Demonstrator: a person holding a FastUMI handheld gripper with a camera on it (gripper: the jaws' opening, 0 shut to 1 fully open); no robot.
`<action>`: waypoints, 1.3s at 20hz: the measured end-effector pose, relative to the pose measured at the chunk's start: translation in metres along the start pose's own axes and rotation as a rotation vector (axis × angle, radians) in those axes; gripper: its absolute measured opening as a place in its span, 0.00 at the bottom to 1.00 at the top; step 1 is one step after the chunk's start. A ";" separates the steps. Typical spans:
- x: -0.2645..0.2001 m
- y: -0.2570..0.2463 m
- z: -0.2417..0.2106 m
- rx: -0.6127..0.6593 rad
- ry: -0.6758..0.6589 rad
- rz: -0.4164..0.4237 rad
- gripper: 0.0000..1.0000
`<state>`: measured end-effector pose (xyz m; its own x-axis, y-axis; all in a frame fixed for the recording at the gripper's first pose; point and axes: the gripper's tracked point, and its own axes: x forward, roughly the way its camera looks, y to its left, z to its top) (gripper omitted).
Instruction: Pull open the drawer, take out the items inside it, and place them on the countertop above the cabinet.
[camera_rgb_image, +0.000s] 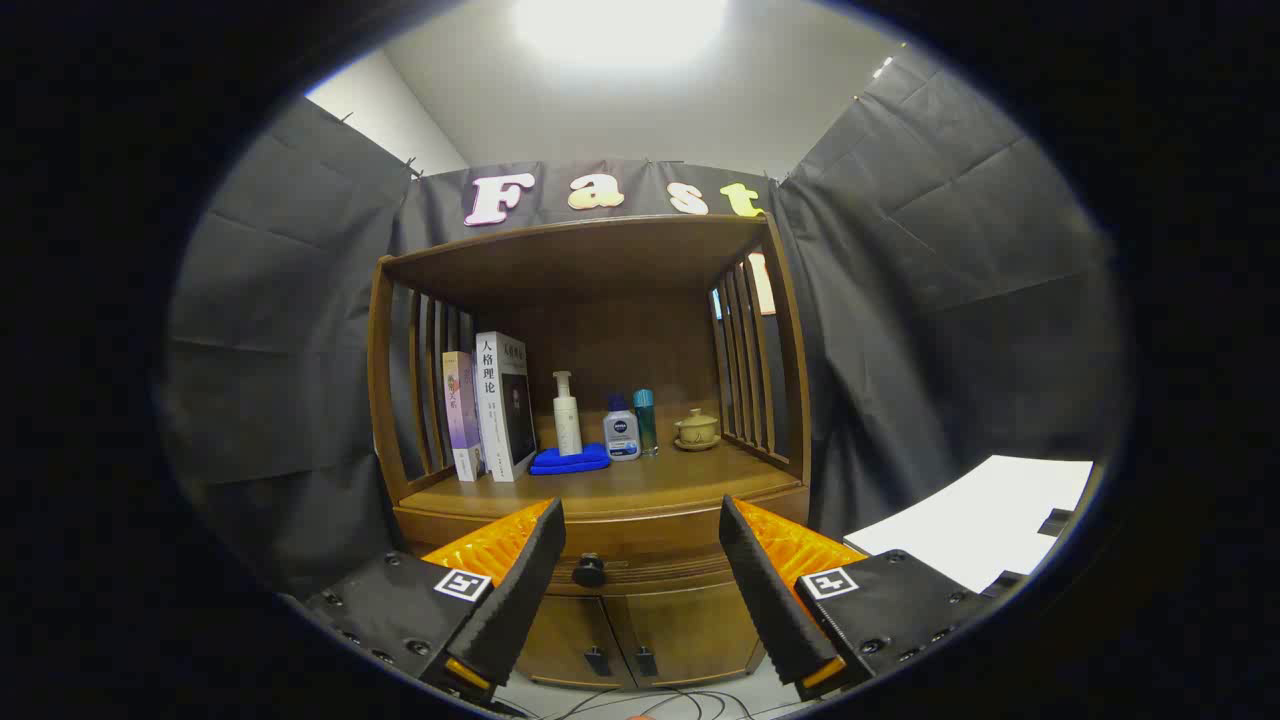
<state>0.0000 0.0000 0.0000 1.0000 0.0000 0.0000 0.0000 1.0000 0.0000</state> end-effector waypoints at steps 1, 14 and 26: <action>0.001 -0.001 0.000 0.003 -0.001 -0.001 0.97; 0.000 -0.005 0.003 0.011 -0.008 -0.013 0.97; 0.041 0.007 -0.006 0.020 0.000 0.006 0.97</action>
<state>0.0406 0.0067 -0.0063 1.0000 0.0058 0.0003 -0.0058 0.9998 0.0204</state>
